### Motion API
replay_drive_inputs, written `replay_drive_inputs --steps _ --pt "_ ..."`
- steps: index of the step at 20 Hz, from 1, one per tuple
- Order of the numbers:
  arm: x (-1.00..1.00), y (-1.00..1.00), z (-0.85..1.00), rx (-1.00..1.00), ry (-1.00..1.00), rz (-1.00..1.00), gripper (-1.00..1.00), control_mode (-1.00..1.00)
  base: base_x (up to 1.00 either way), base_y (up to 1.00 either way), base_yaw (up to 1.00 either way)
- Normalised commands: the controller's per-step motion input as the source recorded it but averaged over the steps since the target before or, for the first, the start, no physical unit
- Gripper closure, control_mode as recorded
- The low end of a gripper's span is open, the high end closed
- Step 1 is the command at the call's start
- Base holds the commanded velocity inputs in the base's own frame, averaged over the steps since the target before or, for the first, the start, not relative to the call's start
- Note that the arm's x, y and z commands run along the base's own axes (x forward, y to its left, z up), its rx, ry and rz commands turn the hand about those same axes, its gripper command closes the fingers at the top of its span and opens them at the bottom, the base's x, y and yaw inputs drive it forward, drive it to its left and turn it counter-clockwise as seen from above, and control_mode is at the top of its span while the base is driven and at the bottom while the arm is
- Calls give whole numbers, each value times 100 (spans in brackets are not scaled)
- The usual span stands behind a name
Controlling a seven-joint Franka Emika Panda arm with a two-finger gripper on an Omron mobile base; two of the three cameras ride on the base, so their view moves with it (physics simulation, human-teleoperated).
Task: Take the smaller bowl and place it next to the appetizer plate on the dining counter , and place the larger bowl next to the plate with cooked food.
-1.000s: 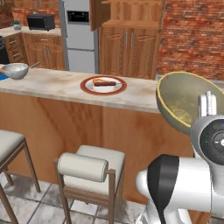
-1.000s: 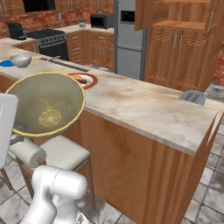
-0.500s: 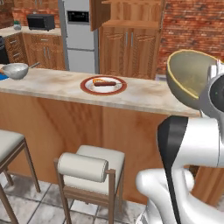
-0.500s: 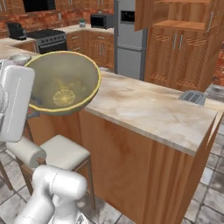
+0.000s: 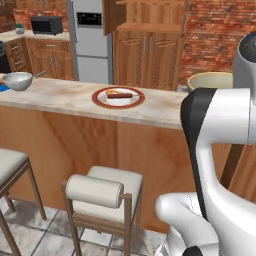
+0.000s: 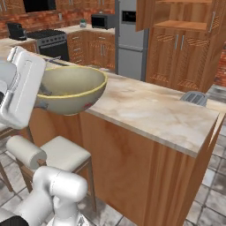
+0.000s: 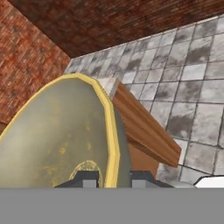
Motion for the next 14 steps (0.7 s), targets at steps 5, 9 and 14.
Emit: replay_drive_inputs --steps 5,9,14 --pt "29 -12 0 -21 10 26 100 -100 0 0 0" --pt "36 -21 0 -1 0 25 100 -100 0 0 0" --pt "55 -17 1 5 0 23 100 -100 0 0 0"
